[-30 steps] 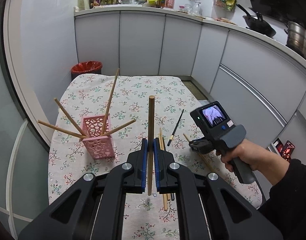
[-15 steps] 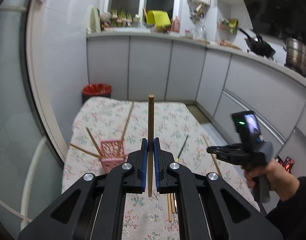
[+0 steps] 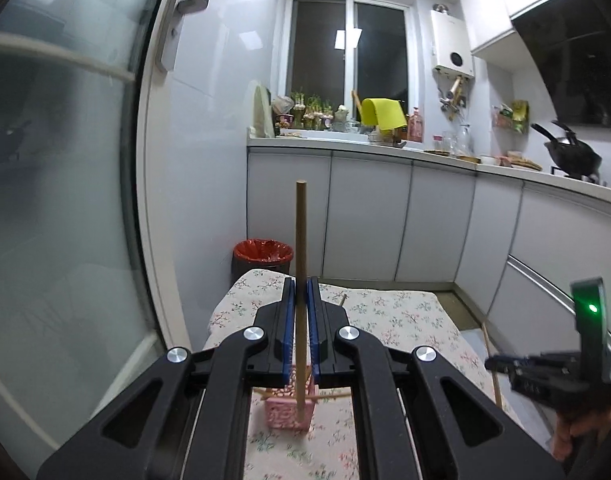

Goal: Organize utensils
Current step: 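Lower the left gripper's chopstick into the pink basket and open it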

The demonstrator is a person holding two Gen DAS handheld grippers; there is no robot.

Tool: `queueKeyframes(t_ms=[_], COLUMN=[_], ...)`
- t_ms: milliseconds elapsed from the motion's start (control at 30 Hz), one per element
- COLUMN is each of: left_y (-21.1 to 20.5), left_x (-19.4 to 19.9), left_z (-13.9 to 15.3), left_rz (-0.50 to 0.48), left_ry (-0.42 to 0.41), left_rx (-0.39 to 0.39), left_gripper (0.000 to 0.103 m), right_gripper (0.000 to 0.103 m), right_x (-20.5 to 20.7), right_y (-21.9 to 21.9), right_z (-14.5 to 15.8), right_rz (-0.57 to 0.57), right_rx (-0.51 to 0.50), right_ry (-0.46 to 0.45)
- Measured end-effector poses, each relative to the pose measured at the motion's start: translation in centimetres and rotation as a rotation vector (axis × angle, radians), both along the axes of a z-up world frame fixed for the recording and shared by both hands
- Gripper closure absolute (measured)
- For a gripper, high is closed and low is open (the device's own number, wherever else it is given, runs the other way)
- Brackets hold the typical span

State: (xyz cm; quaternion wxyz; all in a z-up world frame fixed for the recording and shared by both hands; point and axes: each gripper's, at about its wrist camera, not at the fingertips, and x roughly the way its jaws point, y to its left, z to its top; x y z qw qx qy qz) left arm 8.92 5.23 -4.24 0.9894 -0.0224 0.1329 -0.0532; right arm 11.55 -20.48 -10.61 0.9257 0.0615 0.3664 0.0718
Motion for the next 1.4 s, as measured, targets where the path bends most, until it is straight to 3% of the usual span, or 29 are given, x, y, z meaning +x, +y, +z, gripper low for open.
queueKeyframes(t_ms=[300,800,933,1100,1400], left_y=[-1.4,-2.0,-1.6,-1.4,2.7], left_x=[5.7,10.8,10.1,7.9,3.0], left_z=[-2.9,-7.1,-6.2,-4.3,-3.2], left_rz=[0.089,0.099,0.086,0.063,0.08], left_ry=[-0.076,0.106,0.127,0.139,0.227], left_rx=[0.057,0.056,0.026,0.015,-0.03], left_gripper=[0.097,0.096,0.073,0.071,0.052], right_gripper=[0.098,0.098,0.098,0.098,0.098], right_x=[1.2,2.2,1.8,1.3,0.1], right_y=[0.0,-0.7,-0.7,-0.4,2.3], right_z=[-0.4,-0.6,-0.3,0.9,4.8], right_rz=[0.0,-0.012,-0.018,-0.021,-0.017], right_rx=[0.025,0.049,0.066,0.095,0.171], right_ry=[0.009,0.0,-0.022,-0.078,-0.226])
